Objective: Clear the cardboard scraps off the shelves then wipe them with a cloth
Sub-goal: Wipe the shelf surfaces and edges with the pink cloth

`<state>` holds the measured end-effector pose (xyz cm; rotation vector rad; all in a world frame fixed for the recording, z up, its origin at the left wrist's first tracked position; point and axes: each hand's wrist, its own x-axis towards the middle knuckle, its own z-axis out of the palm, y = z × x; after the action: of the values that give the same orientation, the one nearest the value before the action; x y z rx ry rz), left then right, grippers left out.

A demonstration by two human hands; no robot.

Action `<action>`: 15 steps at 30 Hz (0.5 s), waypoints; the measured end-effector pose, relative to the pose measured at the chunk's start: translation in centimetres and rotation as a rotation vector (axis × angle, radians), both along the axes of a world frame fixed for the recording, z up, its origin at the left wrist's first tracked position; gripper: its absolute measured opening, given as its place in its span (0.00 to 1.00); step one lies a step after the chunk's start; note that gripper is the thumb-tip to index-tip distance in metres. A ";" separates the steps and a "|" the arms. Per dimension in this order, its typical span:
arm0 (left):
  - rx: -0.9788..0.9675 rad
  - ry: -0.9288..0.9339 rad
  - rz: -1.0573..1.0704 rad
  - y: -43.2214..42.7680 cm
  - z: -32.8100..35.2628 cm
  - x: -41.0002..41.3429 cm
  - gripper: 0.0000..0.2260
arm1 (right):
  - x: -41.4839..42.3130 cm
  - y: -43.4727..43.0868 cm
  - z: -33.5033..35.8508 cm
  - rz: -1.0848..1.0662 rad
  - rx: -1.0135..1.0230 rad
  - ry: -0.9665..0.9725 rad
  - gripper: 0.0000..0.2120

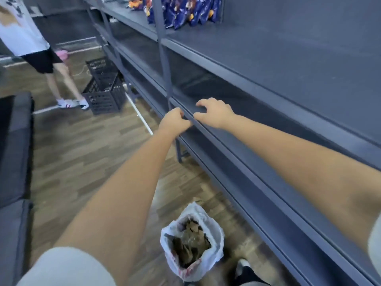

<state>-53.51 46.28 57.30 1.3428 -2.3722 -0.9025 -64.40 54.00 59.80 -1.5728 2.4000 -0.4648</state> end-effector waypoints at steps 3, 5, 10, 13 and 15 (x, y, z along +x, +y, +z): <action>-0.038 0.134 -0.095 1.1 2.7 -3.6 0.16 | -2.0 2.4 3.5 -0.096 -0.120 -0.010 0.22; -0.072 0.198 -0.183 2.5 4.4 -5.9 0.14 | -3.0 4.1 5.6 -0.137 -0.182 0.009 0.22; -0.160 0.252 -0.388 6.6 7.6 -9.4 0.07 | -5.4 8.5 8.2 -0.269 -0.196 0.118 0.23; -0.183 0.252 -0.448 8.9 8.7 -11.0 0.11 | -6.9 11.1 8.7 -0.342 -0.183 0.135 0.22; -0.195 0.237 -0.467 10.5 9.4 -12.2 0.15 | -7.7 12.9 8.9 -0.374 -0.186 0.150 0.22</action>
<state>-65.71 56.81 66.72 0.5800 -2.5401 -0.8565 -72.11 66.88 68.73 -1.2602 2.8546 -0.6782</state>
